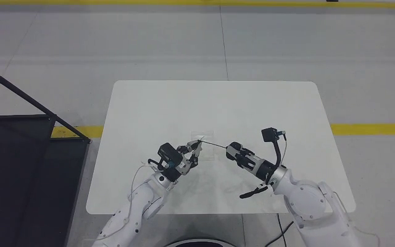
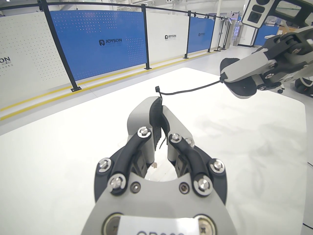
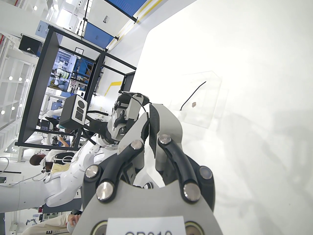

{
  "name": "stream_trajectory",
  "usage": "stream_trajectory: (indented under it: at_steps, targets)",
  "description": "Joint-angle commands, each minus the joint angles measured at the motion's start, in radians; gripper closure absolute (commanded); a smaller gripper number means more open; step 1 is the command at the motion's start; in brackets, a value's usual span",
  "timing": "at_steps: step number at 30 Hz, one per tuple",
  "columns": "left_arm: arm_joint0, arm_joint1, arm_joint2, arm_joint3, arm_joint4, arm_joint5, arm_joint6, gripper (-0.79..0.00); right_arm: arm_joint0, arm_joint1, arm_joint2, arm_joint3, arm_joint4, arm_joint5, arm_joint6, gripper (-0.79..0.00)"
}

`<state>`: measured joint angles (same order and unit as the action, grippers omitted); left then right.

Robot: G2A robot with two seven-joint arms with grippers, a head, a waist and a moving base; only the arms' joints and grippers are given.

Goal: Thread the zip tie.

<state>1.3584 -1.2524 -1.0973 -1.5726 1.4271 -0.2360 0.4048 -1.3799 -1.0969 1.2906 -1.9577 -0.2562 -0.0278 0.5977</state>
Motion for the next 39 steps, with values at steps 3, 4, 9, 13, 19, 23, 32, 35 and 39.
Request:
stream_trajectory:
  at_steps: [3,4,9,13,19,23,32,35,39]
  targets:
    - [-0.001,-0.001,0.0,0.002,0.001,-0.003,-0.002,0.0,0.0,0.0,0.0,0.0,0.003,-0.002,-0.002,0.0]
    - [-0.001,-0.001,0.0,0.002,0.001,-0.003,-0.002,0.0,0.0,-0.001,0.0,0.001,0.004,-0.003,-0.002,0.0]
    - [-0.001,-0.002,-0.001,0.003,0.002,-0.004,-0.002,0.0,-0.001,-0.001,0.002,0.001,0.004,-0.007,-0.005,0.0]
    - [-0.003,-0.003,-0.002,0.004,0.001,-0.002,-0.005,0.0,-0.004,-0.001,0.003,-0.001,0.004,-0.01,-0.006,0.0]
    - [-0.004,-0.005,-0.001,0.004,0.003,-0.003,-0.008,0.0,-0.005,0.0,0.005,-0.003,0.001,-0.008,-0.001,0.0]
    - [-0.004,-0.006,-0.001,0.004,0.002,-0.004,-0.011,0.0,-0.004,-0.001,0.006,-0.001,0.004,-0.005,0.0,0.0]
    - [-0.004,-0.007,-0.001,0.004,0.011,-0.006,-0.011,0.0,-0.003,-0.001,0.009,0.002,0.012,-0.01,0.0,0.0]
    - [-0.003,-0.008,-0.002,0.003,0.011,-0.005,-0.012,0.0,-0.004,-0.001,0.01,0.001,0.012,-0.011,0.001,0.0]
    - [-0.003,-0.009,-0.001,0.003,0.014,-0.003,-0.012,0.0,-0.005,-0.001,0.011,0.001,0.012,-0.011,0.001,0.0]
